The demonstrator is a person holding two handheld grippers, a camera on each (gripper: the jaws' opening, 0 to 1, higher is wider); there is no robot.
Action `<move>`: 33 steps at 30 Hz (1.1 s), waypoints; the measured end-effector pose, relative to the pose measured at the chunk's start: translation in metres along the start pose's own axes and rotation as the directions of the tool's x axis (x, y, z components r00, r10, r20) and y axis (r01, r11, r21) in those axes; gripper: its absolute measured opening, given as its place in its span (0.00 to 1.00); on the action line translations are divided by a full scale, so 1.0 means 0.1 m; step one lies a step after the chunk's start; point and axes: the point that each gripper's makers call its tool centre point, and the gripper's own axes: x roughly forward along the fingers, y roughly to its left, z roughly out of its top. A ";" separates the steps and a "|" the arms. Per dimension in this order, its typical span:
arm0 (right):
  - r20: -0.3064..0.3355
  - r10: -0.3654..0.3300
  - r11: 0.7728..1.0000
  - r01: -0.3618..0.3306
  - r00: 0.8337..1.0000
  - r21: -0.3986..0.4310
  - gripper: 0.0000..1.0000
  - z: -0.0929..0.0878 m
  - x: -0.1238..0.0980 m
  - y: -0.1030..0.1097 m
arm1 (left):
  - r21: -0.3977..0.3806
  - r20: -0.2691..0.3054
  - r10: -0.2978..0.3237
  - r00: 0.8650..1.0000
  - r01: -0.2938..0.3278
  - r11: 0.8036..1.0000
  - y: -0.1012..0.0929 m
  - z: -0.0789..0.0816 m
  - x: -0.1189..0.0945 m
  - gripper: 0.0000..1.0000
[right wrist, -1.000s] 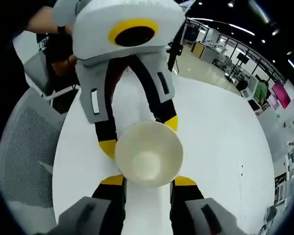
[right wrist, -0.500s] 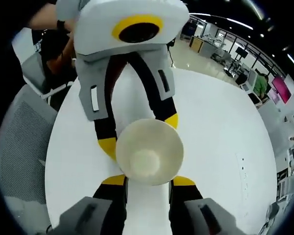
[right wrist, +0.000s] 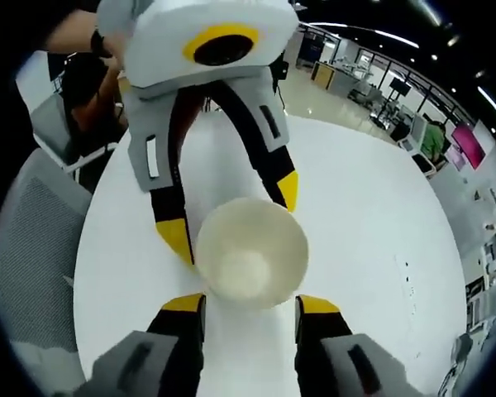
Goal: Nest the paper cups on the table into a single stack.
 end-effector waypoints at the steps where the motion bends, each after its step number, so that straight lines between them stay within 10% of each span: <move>1: 0.003 -0.004 1.000 0.004 1.000 0.006 0.49 0.01 0.00 -0.01 | -0.009 0.006 0.011 1.000 -0.011 1.000 0.00 -0.01 -0.04 0.57; 33: 0.161 -0.130 0.946 0.074 0.978 0.314 0.65 -0.23 -0.44 0.51 | -0.343 0.090 0.209 0.974 -0.167 0.924 -0.65 -0.46 -0.74 0.66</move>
